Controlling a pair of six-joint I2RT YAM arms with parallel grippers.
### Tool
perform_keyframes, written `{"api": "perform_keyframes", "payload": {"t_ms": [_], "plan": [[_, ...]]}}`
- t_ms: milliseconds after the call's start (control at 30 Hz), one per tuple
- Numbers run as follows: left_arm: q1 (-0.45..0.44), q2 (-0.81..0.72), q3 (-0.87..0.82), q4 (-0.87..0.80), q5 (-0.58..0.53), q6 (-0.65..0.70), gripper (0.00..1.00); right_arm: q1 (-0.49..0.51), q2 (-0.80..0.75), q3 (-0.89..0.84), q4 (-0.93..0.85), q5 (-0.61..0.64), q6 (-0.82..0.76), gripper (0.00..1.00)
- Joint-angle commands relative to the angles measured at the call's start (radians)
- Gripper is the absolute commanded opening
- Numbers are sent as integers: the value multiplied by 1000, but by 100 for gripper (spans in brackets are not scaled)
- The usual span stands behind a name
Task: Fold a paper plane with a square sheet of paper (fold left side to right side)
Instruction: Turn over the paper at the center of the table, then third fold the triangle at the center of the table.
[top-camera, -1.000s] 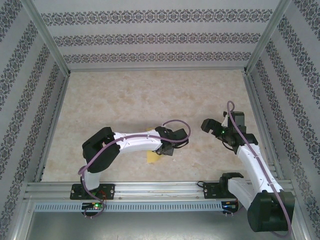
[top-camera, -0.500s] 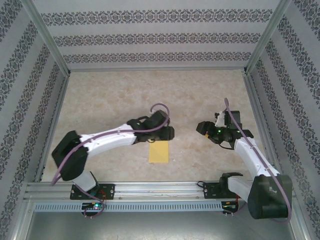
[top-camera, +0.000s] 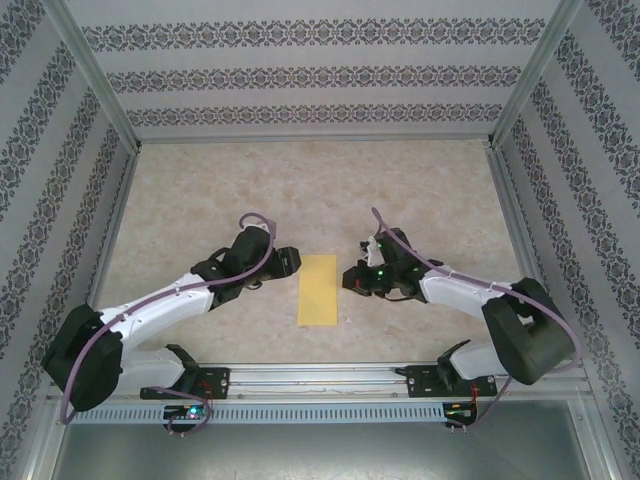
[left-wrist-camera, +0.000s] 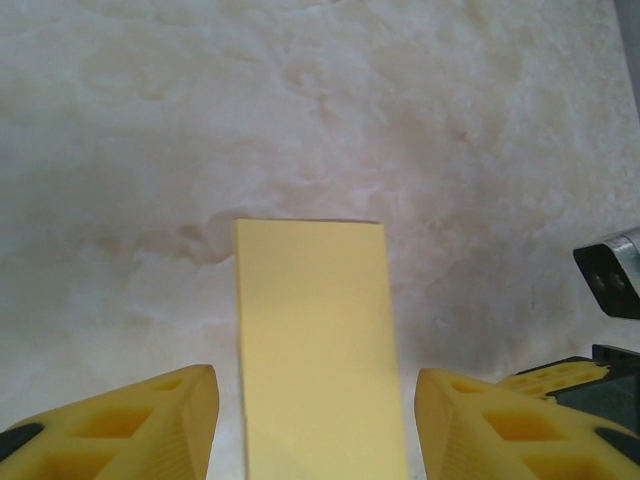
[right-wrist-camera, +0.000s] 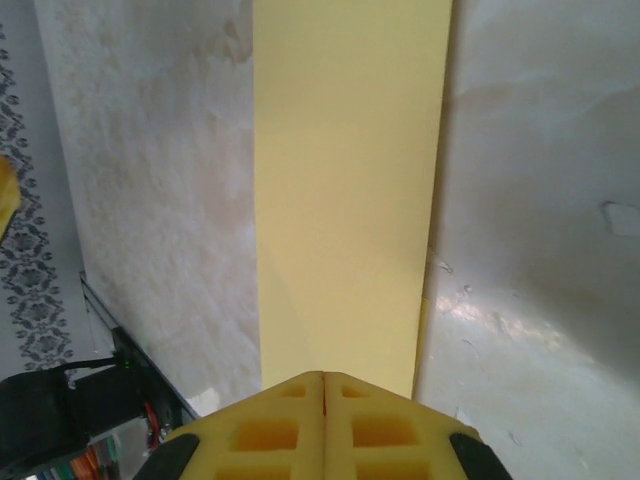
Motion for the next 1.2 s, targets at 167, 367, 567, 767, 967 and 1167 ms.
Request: {"api": "perform_keyframes", "payload": {"t_ms": [167, 367, 567, 767, 967, 1167], "plan": [[22, -44, -36, 3, -1, 5, 54, 63, 155, 18, 142, 26, 28, 0], [24, -7, -7, -72, 10, -1, 52, 63, 216, 29, 131, 38, 8, 0], [25, 82, 34, -149, 93, -13, 46, 54, 242, 53, 0, 90, -70, 0], [25, 211, 38, -95, 234, -60, 38, 53, 248, 74, -75, 130, -105, 0], [23, 295, 34, -10, 314, -100, 35, 54, 259, 75, -72, 126, -110, 0], [22, 336, 27, 47, 359, -121, 32, 53, 265, 75, -66, 123, -113, 0]]}}
